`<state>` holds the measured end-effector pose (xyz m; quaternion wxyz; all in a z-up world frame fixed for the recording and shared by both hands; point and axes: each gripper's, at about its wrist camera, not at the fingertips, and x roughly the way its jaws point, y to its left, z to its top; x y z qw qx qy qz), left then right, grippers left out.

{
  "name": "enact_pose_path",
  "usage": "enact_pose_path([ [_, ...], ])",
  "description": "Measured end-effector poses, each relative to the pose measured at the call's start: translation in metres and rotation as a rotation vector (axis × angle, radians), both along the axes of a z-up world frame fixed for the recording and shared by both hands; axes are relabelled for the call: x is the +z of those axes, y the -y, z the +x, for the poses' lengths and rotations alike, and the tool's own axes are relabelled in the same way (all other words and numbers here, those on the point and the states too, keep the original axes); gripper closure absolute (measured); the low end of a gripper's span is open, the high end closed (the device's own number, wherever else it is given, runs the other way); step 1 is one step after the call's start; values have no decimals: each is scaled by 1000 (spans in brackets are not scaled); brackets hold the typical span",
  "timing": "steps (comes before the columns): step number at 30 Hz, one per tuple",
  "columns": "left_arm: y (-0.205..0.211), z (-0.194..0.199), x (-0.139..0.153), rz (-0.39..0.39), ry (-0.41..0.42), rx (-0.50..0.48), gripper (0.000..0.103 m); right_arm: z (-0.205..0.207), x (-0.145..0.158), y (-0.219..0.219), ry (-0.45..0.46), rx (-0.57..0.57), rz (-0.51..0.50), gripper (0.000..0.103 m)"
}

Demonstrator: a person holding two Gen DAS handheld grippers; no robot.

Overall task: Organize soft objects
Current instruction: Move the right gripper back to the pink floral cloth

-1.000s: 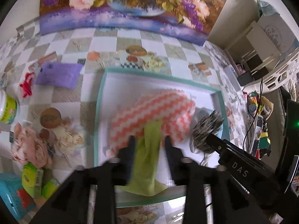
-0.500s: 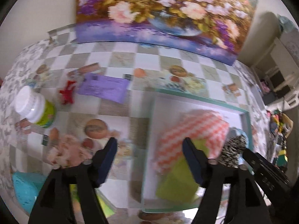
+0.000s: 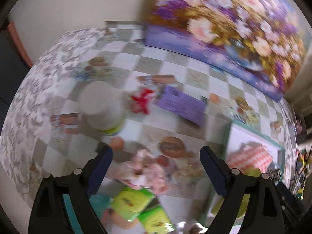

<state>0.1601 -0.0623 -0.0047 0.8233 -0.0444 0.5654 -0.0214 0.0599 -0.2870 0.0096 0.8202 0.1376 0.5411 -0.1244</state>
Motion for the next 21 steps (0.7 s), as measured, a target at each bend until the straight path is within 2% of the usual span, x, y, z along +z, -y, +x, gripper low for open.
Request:
enact_pose_path([
  [3, -28, 1, 5, -3, 8, 53, 11, 5, -3, -17, 4, 41, 31, 35],
  [10, -72, 1, 1, 27, -18, 116, 11, 22, -16, -55, -16, 130, 95, 35],
  [16, -85, 3, -17, -13, -79, 128, 11, 40, -32, -99, -33, 225, 146, 35],
  [21, -86, 8, -30, -12, -115, 128, 11, 50, -48, -127, -54, 287, 174, 35],
])
